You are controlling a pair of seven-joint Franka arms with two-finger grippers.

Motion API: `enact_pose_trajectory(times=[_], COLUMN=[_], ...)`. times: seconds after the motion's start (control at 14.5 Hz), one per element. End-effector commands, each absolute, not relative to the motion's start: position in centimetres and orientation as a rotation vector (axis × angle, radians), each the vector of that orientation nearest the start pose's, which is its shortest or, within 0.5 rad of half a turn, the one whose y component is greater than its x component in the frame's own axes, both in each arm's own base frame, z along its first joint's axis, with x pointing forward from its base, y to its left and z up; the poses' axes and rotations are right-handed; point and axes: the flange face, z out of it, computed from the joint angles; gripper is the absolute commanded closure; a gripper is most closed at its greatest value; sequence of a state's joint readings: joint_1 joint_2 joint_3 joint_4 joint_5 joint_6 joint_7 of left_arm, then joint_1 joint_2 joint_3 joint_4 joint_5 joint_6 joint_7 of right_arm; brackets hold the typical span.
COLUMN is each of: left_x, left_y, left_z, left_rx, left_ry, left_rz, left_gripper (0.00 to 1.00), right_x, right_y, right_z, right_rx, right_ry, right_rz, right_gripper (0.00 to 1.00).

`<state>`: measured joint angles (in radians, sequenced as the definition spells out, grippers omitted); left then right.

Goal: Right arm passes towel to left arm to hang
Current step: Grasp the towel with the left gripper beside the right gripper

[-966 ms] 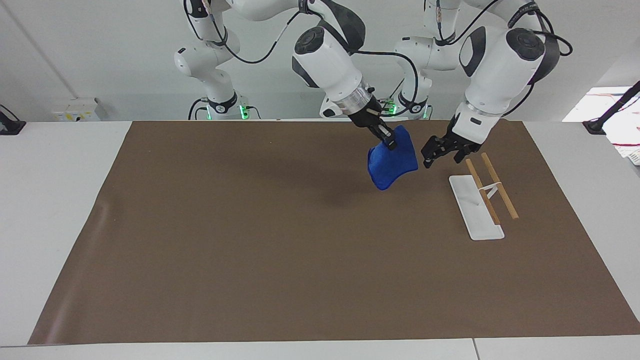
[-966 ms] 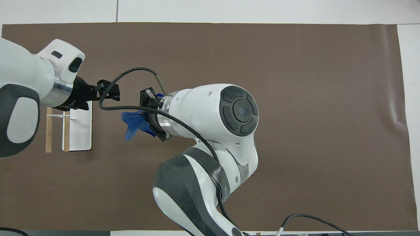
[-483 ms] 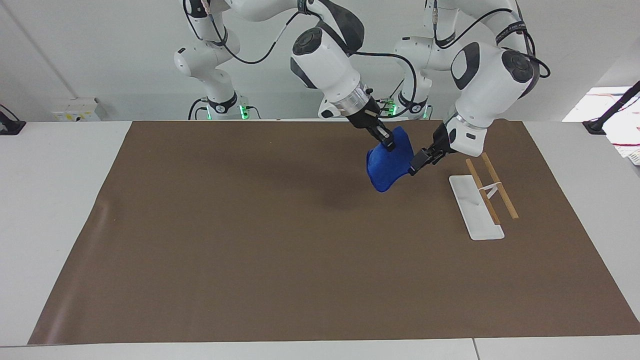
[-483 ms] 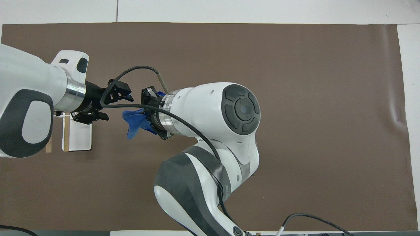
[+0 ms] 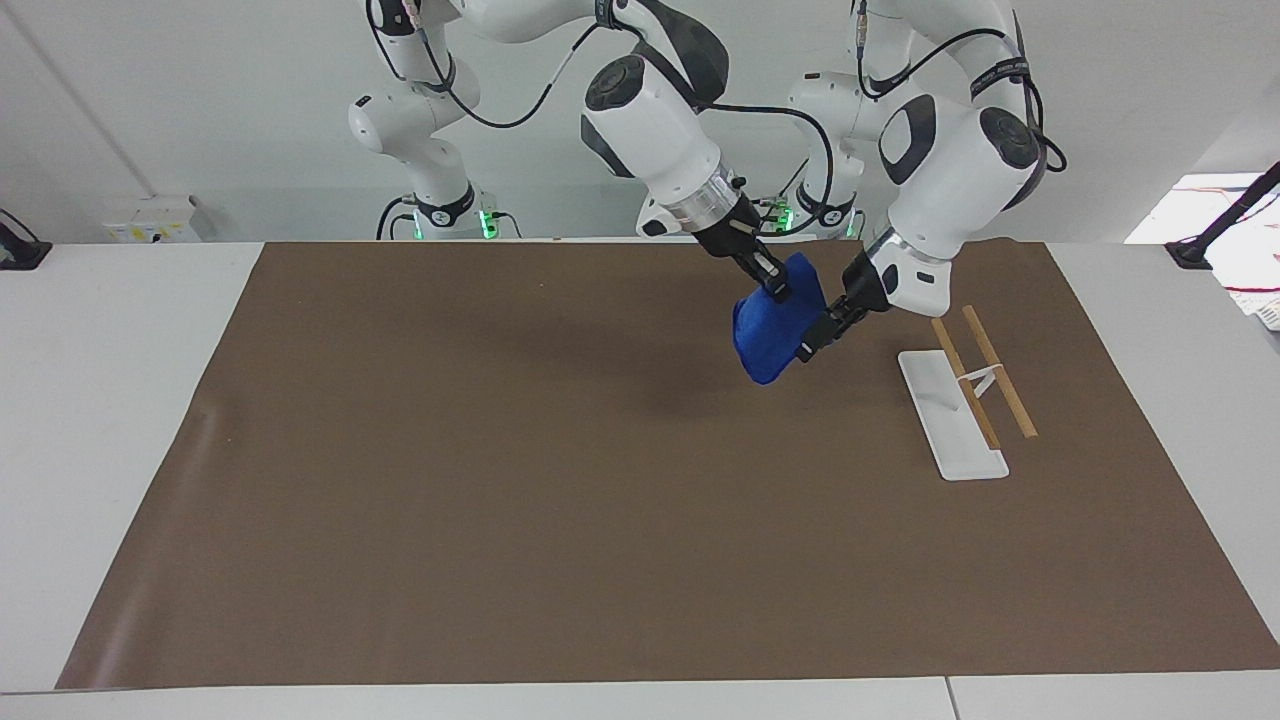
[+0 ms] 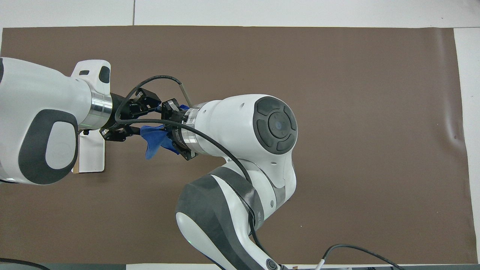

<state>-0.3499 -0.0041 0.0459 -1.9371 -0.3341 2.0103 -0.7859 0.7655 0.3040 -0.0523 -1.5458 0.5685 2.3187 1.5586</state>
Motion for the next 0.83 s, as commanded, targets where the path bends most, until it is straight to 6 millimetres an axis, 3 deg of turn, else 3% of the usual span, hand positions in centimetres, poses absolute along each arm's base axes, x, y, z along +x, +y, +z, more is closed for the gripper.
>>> enact_pose_trajectory(times=[0.0,0.62,0.69,0.76], left_x=[52.7,53.9,54.1,54.1], left_y=[-18.7,-16.5,-16.5,-16.4], left_z=[49.4,51.7,52.1,52.3], left_rx=[-3.284,-3.296,-3.304,-3.306], left_ry=[-1.086,-1.146,-1.138,-1.138], left_rz=[0.160,0.080,0.061,0.052], left_gripper=[1.00,1.00,1.00,1.00], right_x=[51.2,51.2,51.2,51.3], right_y=[46.1,46.0,46.0,45.9], right_z=[53.1,52.8,52.8,52.8], right_rx=[-2.091,-2.096,-2.096,-2.100], right_ry=[1.356,1.358,1.358,1.352], right_rz=[0.340,0.340,0.339,0.331], right_gripper=[1.00,1.00,0.94,0.67])
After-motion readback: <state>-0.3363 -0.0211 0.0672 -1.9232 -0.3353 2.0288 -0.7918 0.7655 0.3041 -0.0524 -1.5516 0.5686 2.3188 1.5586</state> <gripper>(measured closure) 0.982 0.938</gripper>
